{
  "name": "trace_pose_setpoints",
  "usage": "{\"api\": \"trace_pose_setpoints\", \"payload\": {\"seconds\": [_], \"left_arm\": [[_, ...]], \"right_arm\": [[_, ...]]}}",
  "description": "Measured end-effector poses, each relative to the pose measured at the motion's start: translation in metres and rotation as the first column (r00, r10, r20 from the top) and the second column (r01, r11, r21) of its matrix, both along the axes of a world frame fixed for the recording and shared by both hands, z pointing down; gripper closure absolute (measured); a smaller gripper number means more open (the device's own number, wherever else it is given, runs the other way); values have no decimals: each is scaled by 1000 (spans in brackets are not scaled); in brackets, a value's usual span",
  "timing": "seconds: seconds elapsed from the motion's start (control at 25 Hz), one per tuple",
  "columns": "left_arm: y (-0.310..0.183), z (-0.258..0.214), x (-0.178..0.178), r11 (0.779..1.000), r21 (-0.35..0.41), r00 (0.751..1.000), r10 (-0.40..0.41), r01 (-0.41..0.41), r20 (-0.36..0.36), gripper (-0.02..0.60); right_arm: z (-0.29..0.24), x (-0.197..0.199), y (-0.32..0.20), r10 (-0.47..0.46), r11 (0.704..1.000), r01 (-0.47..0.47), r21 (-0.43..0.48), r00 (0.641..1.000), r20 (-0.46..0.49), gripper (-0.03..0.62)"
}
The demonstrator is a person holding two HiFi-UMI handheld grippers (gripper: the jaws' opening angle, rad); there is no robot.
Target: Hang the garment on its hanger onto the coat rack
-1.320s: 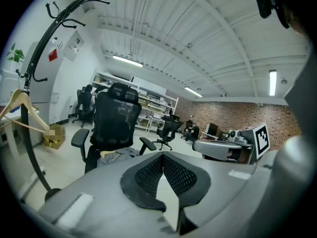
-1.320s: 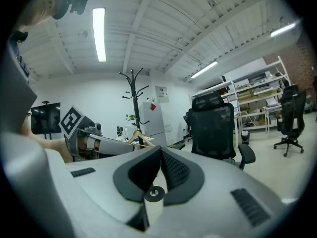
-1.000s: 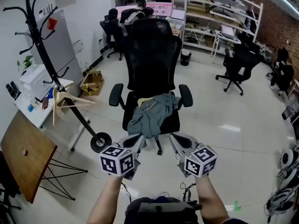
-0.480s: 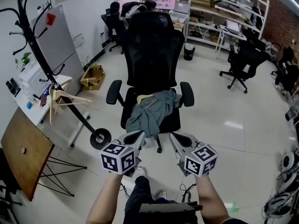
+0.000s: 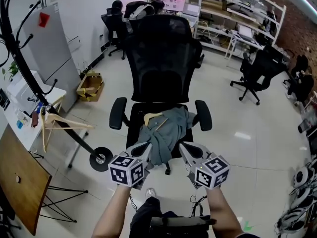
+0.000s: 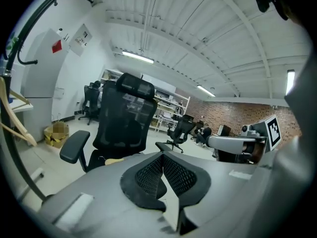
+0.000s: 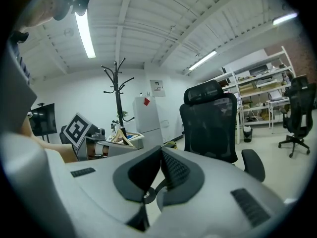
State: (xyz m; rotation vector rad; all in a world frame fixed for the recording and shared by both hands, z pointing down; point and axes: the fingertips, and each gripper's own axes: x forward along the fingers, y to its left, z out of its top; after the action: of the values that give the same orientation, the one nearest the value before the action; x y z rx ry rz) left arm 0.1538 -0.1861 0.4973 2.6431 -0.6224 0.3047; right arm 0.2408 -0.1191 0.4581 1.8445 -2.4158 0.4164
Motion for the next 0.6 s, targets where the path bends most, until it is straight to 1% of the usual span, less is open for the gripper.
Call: {"api": "trace_pose_setpoints", "payload": {"seconds": [0.28,0.48,0.6], "left_arm": [[-68,13,5,1000,-7,1000,11,-11,12,581],[-93,28,11,999,-33,999,21,-20,31,581],[-104,47,15,998,-54,998,23,-20,60,581]], "right_arm": [[0,6,-61,42,999,-42,-15,999,-10,594],[12,8,-86,45,998,-45,-51,999,-4,594],[24,11,-99,33,996,-32,-78,999,9,594]]}}
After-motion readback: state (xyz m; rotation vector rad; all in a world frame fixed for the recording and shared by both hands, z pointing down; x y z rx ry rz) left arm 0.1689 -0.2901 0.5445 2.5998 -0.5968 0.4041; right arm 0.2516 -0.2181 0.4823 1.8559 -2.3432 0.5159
